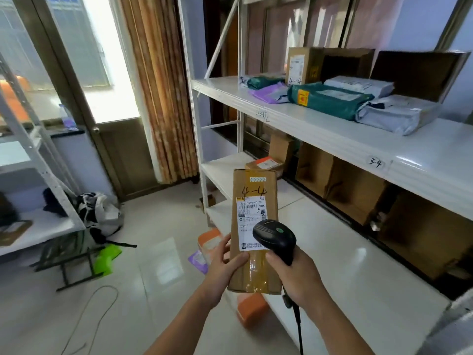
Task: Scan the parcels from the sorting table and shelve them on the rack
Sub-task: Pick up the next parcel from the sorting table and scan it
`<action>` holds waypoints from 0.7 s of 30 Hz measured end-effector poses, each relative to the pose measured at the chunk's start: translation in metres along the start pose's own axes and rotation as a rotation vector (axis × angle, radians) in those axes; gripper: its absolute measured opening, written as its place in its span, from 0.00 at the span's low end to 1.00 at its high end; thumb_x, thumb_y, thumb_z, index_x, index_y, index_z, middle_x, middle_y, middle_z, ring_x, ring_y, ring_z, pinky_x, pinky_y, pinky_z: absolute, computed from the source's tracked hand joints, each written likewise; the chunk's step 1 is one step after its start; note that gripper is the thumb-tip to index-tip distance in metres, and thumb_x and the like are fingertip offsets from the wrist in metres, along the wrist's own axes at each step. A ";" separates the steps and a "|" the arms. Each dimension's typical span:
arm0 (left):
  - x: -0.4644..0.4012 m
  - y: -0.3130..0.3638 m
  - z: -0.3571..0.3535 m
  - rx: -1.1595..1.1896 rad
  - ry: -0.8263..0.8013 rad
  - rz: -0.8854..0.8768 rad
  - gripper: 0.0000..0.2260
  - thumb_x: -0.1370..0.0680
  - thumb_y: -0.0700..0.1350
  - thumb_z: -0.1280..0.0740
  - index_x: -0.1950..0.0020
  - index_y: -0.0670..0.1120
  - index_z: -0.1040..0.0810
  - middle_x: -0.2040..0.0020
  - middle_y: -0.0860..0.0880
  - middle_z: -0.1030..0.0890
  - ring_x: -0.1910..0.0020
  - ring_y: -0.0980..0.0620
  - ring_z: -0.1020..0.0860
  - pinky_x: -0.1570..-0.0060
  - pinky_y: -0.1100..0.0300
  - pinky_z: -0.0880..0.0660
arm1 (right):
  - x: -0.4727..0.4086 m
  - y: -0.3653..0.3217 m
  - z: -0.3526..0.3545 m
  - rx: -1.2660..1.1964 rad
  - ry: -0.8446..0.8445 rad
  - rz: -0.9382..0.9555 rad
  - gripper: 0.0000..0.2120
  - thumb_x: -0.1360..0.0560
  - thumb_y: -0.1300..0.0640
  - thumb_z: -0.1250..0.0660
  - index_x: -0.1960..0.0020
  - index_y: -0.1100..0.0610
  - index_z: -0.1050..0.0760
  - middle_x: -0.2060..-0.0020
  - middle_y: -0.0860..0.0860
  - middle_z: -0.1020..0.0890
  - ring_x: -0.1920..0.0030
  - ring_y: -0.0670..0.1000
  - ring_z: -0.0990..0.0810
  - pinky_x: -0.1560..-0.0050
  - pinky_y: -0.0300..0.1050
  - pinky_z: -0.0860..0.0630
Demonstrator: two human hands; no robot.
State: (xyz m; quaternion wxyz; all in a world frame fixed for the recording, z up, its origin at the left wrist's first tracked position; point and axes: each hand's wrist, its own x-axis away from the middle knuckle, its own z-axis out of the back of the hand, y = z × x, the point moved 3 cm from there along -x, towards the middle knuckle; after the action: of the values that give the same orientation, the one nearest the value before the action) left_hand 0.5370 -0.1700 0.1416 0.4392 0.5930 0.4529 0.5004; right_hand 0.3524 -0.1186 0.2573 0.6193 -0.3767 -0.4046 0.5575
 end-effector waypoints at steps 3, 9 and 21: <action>-0.031 0.005 0.023 -0.003 0.021 -0.022 0.43 0.37 0.65 0.19 0.24 0.66 0.33 0.30 0.48 0.23 0.36 0.46 0.18 0.45 0.52 0.15 | -0.036 -0.007 -0.022 0.031 -0.020 -0.009 0.08 0.21 0.52 0.32 0.42 0.51 0.24 0.58 0.43 0.20 0.58 0.39 0.21 0.70 0.23 0.30; -0.106 0.027 0.075 -0.009 0.019 -0.024 0.44 0.39 0.64 0.20 0.26 0.65 0.34 0.31 0.53 0.24 0.37 0.49 0.18 0.52 0.59 0.16 | -0.119 -0.027 -0.075 0.039 -0.005 -0.016 0.12 0.21 0.51 0.32 0.39 0.48 0.25 0.55 0.40 0.21 0.55 0.36 0.23 0.65 0.26 0.29; -0.272 0.040 0.117 -0.149 -0.111 0.066 0.39 0.36 0.72 0.22 0.31 0.64 0.33 0.32 0.60 0.26 0.36 0.53 0.22 0.37 0.49 0.18 | -0.254 -0.032 -0.122 0.010 0.163 -0.159 0.11 0.21 0.49 0.33 0.39 0.48 0.25 0.52 0.44 0.19 0.51 0.39 0.23 0.60 0.29 0.30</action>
State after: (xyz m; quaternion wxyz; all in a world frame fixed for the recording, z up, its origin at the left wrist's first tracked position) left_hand 0.6330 -0.4514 0.1139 0.4899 0.6001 0.3696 0.5131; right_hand 0.4640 -0.3759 0.2186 0.6943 -0.3843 -0.3786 0.4763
